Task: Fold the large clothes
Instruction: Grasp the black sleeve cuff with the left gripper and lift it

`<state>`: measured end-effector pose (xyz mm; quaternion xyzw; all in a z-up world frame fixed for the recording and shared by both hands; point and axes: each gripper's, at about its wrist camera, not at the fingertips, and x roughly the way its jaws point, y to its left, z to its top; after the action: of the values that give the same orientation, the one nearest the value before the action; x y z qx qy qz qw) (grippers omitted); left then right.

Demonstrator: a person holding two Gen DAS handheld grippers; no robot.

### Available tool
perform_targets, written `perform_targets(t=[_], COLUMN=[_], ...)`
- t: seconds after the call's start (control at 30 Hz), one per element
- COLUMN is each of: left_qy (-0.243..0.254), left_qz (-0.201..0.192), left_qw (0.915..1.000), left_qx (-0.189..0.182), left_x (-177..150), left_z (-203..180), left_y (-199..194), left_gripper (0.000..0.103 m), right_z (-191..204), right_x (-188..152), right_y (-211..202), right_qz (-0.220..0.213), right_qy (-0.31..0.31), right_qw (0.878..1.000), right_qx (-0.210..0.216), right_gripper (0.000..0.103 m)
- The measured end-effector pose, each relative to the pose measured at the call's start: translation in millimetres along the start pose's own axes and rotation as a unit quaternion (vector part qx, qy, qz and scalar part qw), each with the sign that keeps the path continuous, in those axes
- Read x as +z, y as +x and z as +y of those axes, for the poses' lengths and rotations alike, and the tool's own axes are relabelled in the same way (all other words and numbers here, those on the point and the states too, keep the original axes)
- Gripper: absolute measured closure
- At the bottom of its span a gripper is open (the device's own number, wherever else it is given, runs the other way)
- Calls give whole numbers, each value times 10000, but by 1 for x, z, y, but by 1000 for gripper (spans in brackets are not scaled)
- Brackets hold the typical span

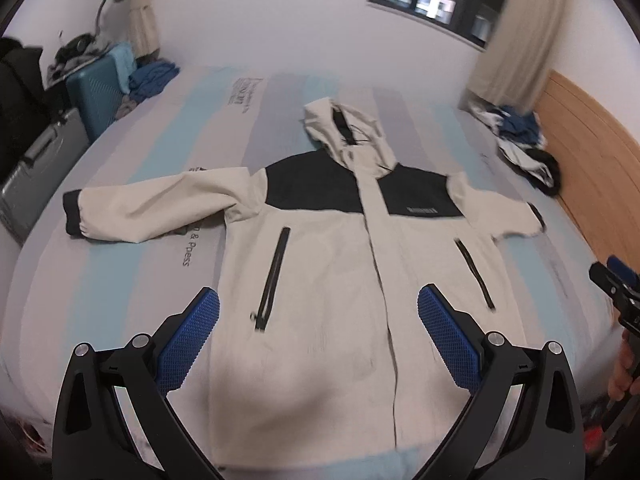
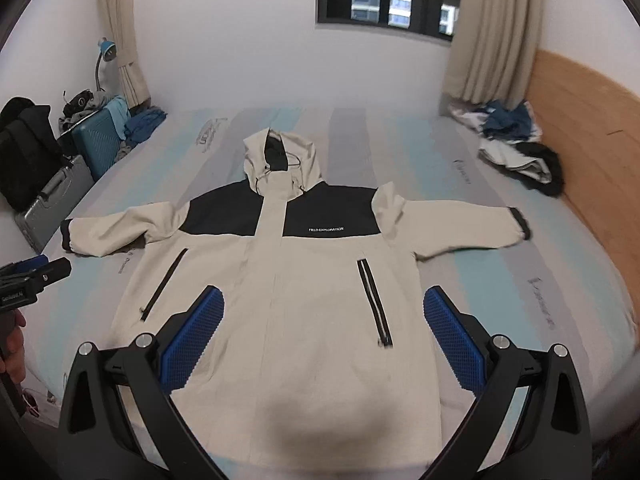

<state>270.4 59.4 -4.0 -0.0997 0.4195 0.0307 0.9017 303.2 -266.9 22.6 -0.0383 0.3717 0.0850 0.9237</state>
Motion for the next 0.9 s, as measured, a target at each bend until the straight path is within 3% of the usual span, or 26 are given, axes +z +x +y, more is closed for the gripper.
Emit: perform_targets(t=[0.07, 0.27, 0.47, 0.63, 0.83, 0.9], left_qy=[-87, -546, -752, -1163, -1961, -2172], left_qz=[12, 80, 186, 309, 576, 650], left_qw=[9999, 9965, 9859, 9700, 9493, 9446], left_qx=[110, 622, 1481, 2111, 2387, 2375], left_x=[13, 45, 69, 82, 79, 75], left_z=[4, 62, 186, 316, 442, 465], left_y=[18, 76, 134, 167, 195, 205], left_gripper=[6, 6, 6, 6, 6, 6], right_z=[-13, -21, -8, 6, 17, 21], right_x=[19, 56, 74, 85, 82, 79], right_y=[29, 101, 189, 257, 317, 332], right_qz=[148, 277, 353, 519, 958, 1070], right_qy=[-12, -453, -655, -735, -595, -604], right_qw=[9996, 9984, 9971, 9957, 9931, 9917], right_qx=[240, 219, -132, -235, -333, -370], right_gripper=[7, 7, 7, 7, 7, 7])
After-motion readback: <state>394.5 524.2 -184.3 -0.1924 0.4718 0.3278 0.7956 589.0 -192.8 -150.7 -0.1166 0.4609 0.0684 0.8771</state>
